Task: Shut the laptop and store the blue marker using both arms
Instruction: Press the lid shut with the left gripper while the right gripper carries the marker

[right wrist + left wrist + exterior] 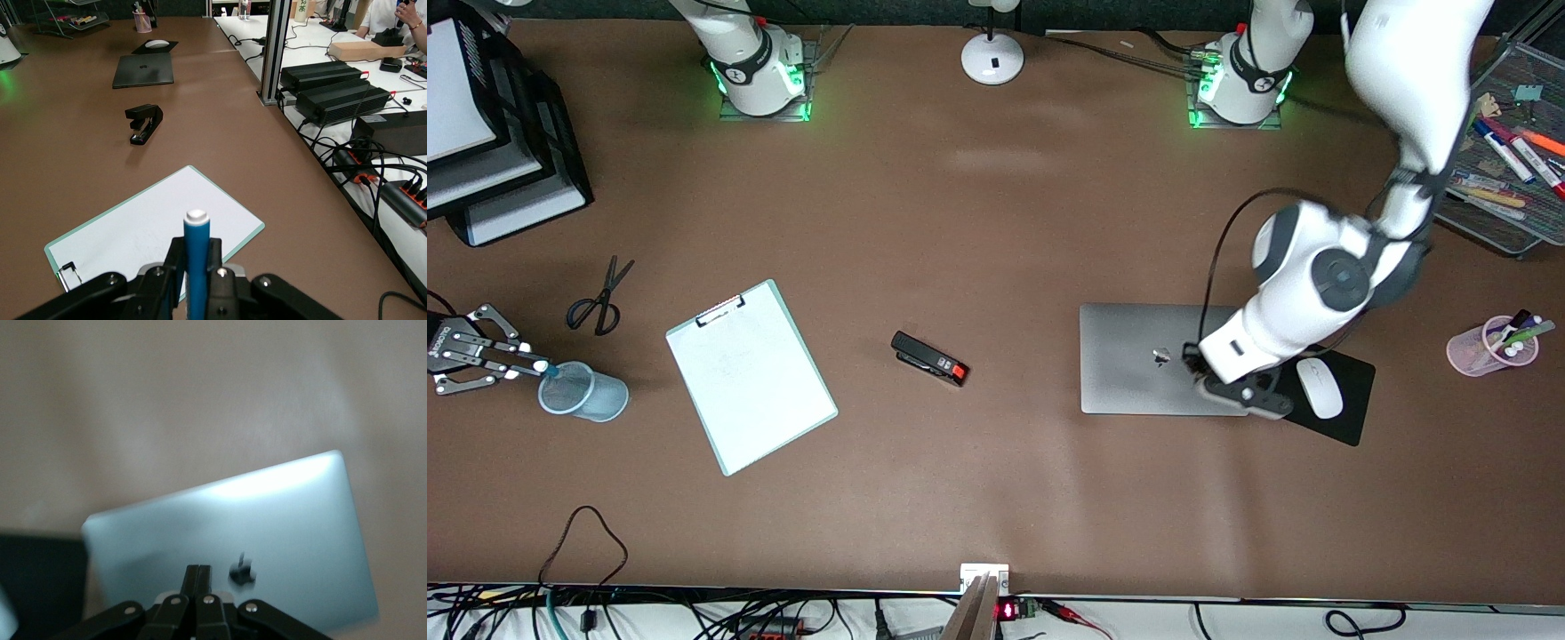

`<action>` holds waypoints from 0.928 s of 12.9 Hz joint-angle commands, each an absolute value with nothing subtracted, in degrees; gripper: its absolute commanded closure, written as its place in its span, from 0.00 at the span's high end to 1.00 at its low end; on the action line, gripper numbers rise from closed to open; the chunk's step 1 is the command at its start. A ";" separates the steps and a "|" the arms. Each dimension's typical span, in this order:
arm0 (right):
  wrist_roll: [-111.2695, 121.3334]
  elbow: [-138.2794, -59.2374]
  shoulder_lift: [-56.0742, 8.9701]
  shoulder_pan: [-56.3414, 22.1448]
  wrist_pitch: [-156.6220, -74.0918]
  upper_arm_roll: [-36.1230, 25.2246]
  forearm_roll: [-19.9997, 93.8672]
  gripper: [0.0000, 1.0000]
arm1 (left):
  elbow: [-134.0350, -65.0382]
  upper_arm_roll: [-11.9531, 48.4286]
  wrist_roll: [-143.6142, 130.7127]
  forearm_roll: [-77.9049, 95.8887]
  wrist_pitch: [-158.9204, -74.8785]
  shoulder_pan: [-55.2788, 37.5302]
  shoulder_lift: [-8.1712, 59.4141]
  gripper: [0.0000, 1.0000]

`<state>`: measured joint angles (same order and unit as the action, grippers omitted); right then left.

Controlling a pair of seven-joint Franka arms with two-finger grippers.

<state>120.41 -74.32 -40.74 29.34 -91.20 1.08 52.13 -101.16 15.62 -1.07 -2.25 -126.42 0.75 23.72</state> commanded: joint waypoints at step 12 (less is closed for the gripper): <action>124.80 -70.93 -48.07 32.87 -89.82 2.02 56.07 0.00 | -97.91 16.26 6.24 -3.16 -95.01 5.80 4.75 1.00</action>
<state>124.22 -72.97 -46.38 31.98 -90.76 1.22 54.36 -98.09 15.47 5.25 -2.26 -95.47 5.47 5.11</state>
